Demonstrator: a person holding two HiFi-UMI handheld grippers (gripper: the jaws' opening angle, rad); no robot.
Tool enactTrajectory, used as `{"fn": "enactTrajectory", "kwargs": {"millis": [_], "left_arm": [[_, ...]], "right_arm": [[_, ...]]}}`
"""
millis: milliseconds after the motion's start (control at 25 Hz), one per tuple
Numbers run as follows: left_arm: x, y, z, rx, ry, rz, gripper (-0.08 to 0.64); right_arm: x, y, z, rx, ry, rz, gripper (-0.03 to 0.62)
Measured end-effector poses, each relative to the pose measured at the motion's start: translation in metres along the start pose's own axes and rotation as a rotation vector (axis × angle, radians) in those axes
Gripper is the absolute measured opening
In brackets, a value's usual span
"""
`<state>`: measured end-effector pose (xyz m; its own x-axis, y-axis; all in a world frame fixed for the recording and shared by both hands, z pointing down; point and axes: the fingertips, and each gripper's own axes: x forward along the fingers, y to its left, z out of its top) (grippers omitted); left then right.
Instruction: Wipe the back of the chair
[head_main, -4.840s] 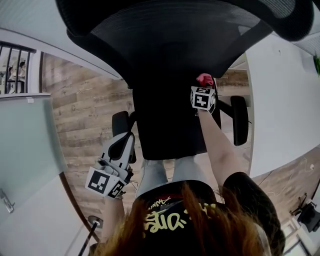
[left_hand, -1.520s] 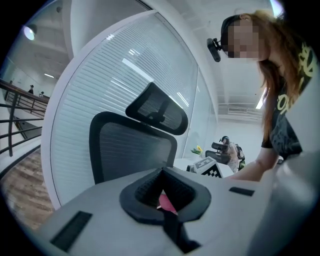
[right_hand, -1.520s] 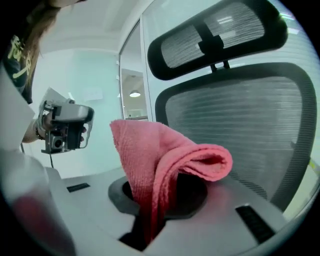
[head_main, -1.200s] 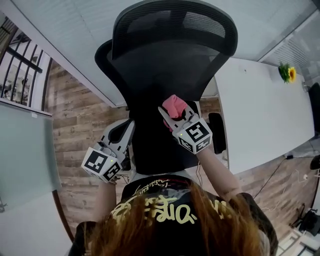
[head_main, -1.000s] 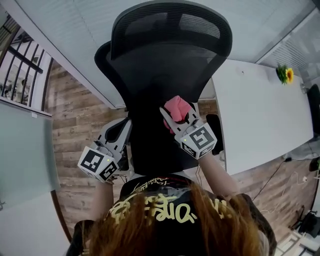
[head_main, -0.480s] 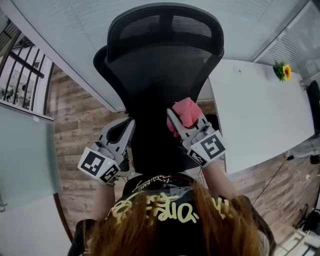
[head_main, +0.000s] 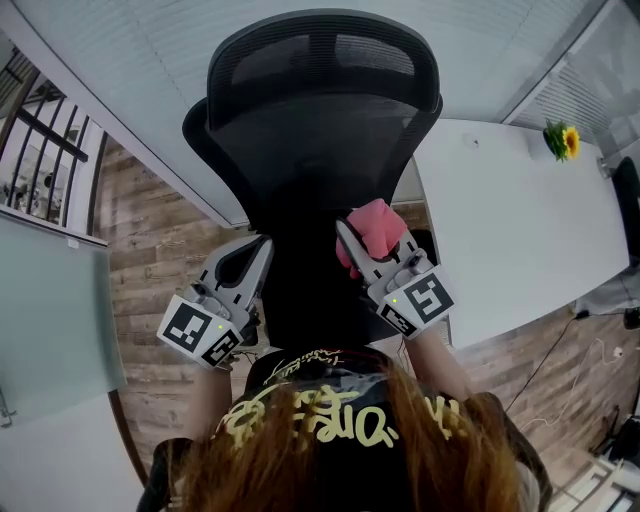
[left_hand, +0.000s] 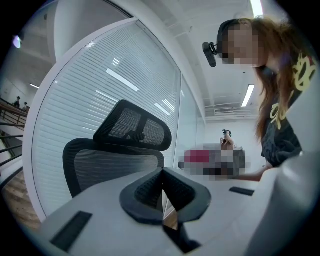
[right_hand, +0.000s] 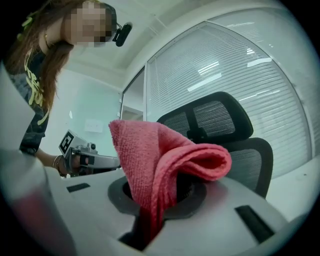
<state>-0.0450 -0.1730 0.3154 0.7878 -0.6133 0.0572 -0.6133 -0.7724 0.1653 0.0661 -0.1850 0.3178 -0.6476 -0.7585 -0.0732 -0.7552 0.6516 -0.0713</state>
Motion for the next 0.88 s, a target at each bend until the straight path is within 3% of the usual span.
{"fn": "enactTrajectory", "kwargs": {"millis": [880], "left_arm": [[0.0033, 0.0028, 0.0024, 0.005, -0.009, 0.003, -0.011]], "right_arm": [[-0.0002, -0.0002, -0.0035, 0.003, 0.005, 0.021, 0.051]]}}
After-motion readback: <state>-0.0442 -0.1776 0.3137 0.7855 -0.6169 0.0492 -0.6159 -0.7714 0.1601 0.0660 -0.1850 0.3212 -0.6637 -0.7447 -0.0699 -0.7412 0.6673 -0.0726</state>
